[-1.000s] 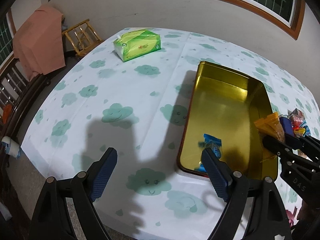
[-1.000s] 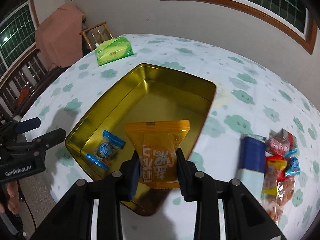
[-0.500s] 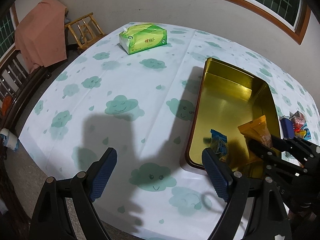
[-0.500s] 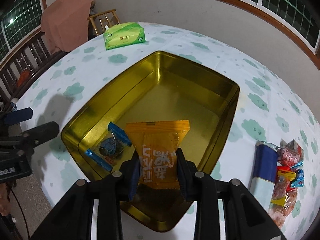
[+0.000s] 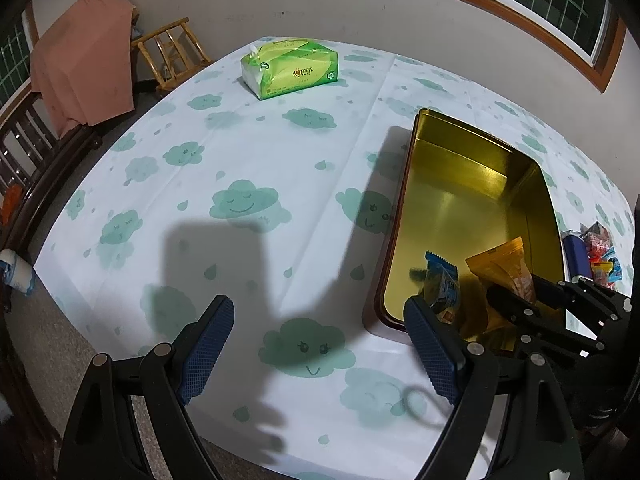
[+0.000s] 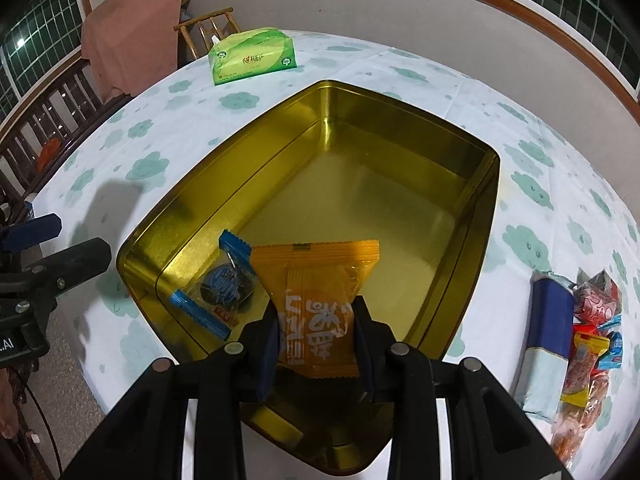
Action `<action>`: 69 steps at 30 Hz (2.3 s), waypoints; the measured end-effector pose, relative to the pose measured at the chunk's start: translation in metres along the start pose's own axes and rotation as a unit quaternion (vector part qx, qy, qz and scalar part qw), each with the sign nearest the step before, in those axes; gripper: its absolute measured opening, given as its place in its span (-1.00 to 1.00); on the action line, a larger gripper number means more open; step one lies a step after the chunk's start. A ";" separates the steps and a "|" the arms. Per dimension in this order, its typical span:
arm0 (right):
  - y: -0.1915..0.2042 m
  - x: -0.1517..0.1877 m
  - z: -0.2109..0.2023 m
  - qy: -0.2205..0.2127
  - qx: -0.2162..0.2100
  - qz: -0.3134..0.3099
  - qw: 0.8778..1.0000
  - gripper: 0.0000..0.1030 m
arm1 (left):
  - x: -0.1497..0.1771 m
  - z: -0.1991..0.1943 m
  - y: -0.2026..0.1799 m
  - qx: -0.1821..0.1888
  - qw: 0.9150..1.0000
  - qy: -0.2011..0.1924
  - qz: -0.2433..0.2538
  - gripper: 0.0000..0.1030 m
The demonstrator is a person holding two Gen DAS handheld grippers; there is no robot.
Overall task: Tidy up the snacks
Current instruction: 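Carry the yellow-orange snack bag into the tin with the right tool and release it, then grasp the clear bag of orange crackers with the right tool and lift it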
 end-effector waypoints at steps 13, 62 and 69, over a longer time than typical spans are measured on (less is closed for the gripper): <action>0.000 0.003 -0.006 -0.006 -0.009 0.002 1.000 -0.24 | 0.002 -0.003 -0.018 0.007 1.000 -0.001 0.012 0.64; -0.217 0.177 -0.047 0.018 0.125 0.180 0.976 -0.27 | 0.035 0.023 -0.239 0.104 0.979 0.041 0.171 0.64; -0.253 0.196 -0.054 0.019 0.146 0.205 0.968 -0.27 | 0.038 0.034 -0.261 0.115 0.975 0.052 0.181 0.64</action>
Point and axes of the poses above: each gripper's, at about its wrist camera, not at the fingertips, and z roughly the way its jaws point, y to its left, x to its underside, the point moved 5 cm from there along z, roughly the way its jaws point, and after that the axes turned 8 degrees about x, right-handed, at the moved point
